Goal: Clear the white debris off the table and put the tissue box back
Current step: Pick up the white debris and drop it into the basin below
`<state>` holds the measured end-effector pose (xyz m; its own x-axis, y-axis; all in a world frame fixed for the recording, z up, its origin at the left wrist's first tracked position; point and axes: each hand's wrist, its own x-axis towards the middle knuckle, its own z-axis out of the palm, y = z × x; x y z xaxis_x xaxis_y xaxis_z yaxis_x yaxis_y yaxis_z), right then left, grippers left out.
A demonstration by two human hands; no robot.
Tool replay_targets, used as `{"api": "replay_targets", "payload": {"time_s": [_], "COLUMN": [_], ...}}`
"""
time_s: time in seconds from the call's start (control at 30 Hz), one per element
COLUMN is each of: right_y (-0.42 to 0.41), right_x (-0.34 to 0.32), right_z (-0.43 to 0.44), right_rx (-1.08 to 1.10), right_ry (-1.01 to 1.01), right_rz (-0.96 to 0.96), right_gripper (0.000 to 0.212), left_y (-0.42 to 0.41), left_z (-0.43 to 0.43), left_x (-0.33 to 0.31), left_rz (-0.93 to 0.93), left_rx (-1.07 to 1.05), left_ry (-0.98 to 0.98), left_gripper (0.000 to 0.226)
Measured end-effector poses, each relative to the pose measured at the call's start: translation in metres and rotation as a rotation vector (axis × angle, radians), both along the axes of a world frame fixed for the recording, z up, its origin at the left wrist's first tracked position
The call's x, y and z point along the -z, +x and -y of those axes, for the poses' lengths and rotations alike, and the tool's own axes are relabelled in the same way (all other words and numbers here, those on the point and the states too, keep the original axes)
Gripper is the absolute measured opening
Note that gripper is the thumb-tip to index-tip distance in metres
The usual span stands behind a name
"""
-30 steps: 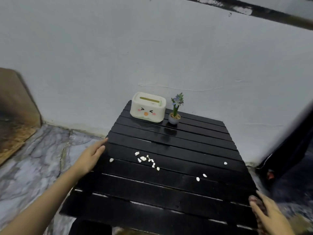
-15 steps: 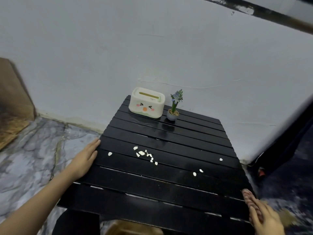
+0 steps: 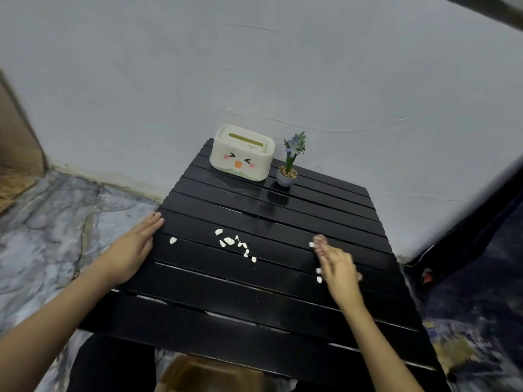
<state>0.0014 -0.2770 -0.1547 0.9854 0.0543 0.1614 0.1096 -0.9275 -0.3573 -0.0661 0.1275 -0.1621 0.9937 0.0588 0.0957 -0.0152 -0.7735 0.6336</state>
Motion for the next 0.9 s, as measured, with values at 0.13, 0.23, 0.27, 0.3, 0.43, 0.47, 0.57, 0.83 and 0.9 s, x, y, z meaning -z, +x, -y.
{"api": "replay_targets", "payload": {"time_s": [0.13,0.23,0.27,0.3,0.43,0.47,0.57,0.83,0.9], "right_y": [-0.032,-0.053,-0.055,-0.054,-0.021,-0.013,-0.003,0.075,0.097], "right_x": [-0.005,-0.007,-0.01,-0.017,-0.056,-0.062,-0.058,-0.004,-0.004], "right_z": [-0.078,-0.12,-0.125,-0.125,-0.061,-0.031,0.061,0.017,-0.022], "right_rx": [-0.361,-0.58,-0.605,-0.593,-0.255,-0.124,0.198,0.337,0.215], "right_ry": [0.146,0.218,0.261,0.319,0.698,0.678,0.461,0.047,0.057], "right_rz": [-0.074,-0.098,-0.136,-0.179,-0.111,-0.042,0.059,0.063,0.051], "right_gripper": [0.047,0.034,0.031,0.028,0.029,0.027,0.029,0.031,0.032], "left_y": [-0.002,-0.002,-0.002,-0.002,-0.003,-0.003,0.0,0.005,0.005], "left_z": [0.0,0.0,0.0,0.0,-0.001,-0.002,-0.002,-0.007,-0.007], "left_x": [-0.001,-0.003,-0.003,-0.003,-0.001,0.0,0.001,0.012,0.015], "left_rz": [0.005,0.001,-0.002,-0.004,-0.005,-0.005,0.002,0.015,0.026], "left_rx": [0.017,0.032,0.032,0.029,0.026,0.027,0.025,0.012,0.015], "left_ry": [0.009,0.002,-0.001,-0.005,-0.004,-0.004,-0.005,0.019,0.03], "left_gripper": [0.047,0.046,0.046,0.046,0.047,0.047,0.046,0.047,0.047]}}
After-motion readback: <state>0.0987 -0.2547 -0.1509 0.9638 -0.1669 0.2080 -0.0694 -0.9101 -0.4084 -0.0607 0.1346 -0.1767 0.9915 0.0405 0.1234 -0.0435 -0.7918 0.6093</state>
